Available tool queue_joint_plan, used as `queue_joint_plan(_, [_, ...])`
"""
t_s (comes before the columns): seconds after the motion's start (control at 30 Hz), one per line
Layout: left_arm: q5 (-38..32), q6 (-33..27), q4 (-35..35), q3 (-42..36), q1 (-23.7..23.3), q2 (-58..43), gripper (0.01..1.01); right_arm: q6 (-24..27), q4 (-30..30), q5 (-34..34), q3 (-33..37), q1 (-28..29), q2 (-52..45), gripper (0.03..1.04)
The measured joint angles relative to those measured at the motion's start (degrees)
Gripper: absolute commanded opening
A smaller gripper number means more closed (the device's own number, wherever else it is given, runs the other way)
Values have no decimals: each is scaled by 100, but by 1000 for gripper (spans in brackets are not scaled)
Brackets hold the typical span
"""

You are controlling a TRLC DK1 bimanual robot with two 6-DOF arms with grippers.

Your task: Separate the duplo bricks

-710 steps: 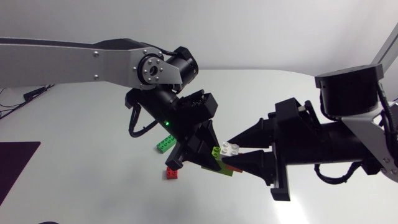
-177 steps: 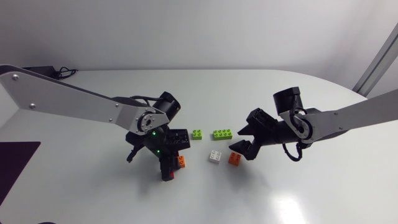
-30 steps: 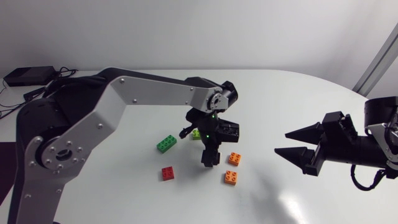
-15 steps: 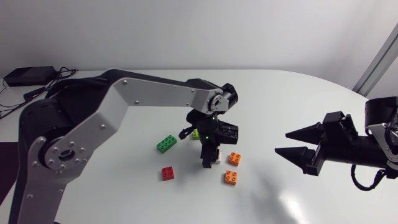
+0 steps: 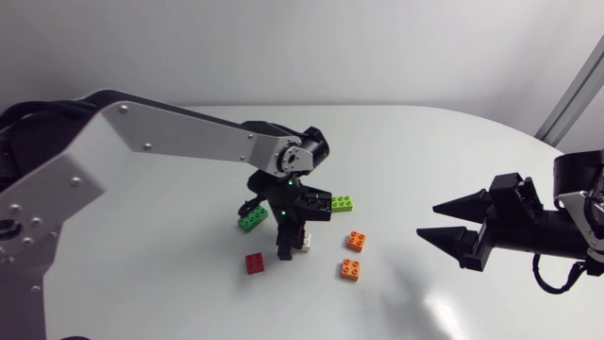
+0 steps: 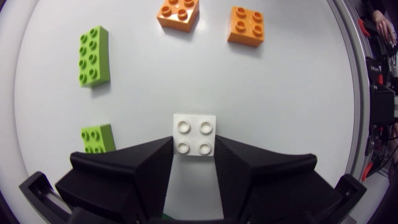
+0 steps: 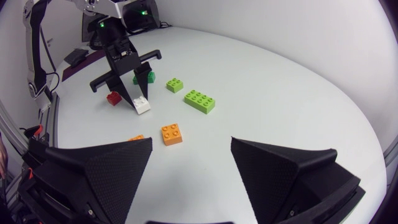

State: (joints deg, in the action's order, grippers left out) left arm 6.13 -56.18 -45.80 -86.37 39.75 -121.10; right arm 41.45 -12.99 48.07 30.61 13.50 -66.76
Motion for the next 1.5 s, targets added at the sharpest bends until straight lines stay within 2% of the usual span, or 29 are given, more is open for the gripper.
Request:
queue_joint_plan(0.3, [2,-17,455,839,-138,420,311,-4,-160,-2,0,-153,223,910])
queue_joint_plan(0.33, [2,-17,496,857,-138,422,359,-4,-195,-2,0,-153,260,910])
queue_joint_plan(0.43, [7,-17,557,890,-138,433,679,-4,-238,-4,0,-153,376,910])
queue_joint_plan(0.5, [7,-15,566,896,-122,433,849,-2,-313,-4,0,-153,461,910])
queue_joint_plan(0.57, [13,-13,564,929,-111,435,957,-4,-348,-7,-2,-153,540,911])
queue_joint_plan(0.6, [42,-11,568,940,-105,444,980,-4,-365,-7,-2,-153,570,918])
queue_joint_plan(0.83, [254,68,557,988,-166,942,984,-7,-649,-11,-2,-153,846,941])
queue_joint_plan(1.0, [310,247,546,988,-404,1641,984,-33,-901,-72,-2,-157,1137,957])
queue_joint_plan(1.17, [313,553,568,1071,-664,2428,984,-293,-918,-420,15,-393,1602,990])
queue_joint_plan(1.5, [-120,1268,1034,2164,-1130,3847,984,-850,-896,-1185,68,-881,2315,995])
